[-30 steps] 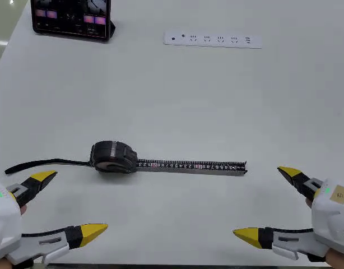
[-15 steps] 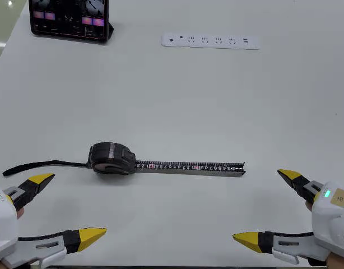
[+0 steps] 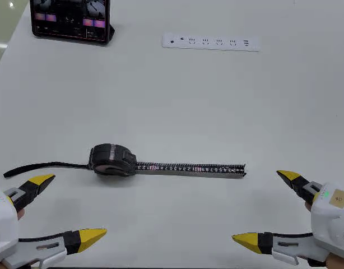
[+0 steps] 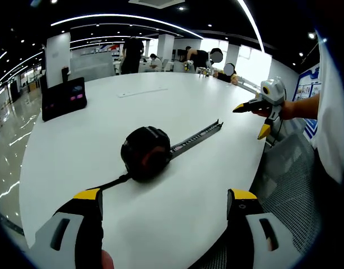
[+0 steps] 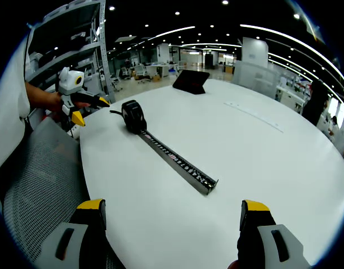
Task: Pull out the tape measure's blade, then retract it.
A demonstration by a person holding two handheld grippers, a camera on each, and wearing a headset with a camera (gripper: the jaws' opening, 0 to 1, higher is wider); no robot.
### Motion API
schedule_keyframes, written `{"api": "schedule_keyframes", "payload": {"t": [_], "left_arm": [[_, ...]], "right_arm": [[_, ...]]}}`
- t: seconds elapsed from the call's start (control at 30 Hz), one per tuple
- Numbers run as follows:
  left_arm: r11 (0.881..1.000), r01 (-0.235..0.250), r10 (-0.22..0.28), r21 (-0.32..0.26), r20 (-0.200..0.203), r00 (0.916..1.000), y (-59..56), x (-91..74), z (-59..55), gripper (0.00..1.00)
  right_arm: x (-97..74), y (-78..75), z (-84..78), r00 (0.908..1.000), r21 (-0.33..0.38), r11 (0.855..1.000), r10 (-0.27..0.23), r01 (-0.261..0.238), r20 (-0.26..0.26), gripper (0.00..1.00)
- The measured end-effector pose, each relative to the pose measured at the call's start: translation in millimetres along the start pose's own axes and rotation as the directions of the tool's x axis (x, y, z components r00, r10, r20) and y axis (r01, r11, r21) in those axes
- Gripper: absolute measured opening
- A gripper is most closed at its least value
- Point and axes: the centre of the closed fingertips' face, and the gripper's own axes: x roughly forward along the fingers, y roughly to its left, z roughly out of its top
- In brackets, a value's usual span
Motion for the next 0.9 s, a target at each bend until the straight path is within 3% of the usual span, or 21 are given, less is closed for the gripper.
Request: {"api": "schedule_keyframes", "payload": {"t": [0.63,0.9], "left_arm": [[1.0,-0.006,0.006,-0.019,0.012,0.9999,0.5,1.7,5.9,0.89],[0.999,0.009,-0.009,-0.034,0.01,0.9999,-4.0,12.7,10.4,0.91]], "right_arm": [[0.9,0.1,0.1,1.0,-0.002,1.0,0.004,-0.004,0.0,0.99],[4.8,-4.5,2.8,0.9999,-0.01,1.0,0.012,-0.012,0.001,0.98]]}}
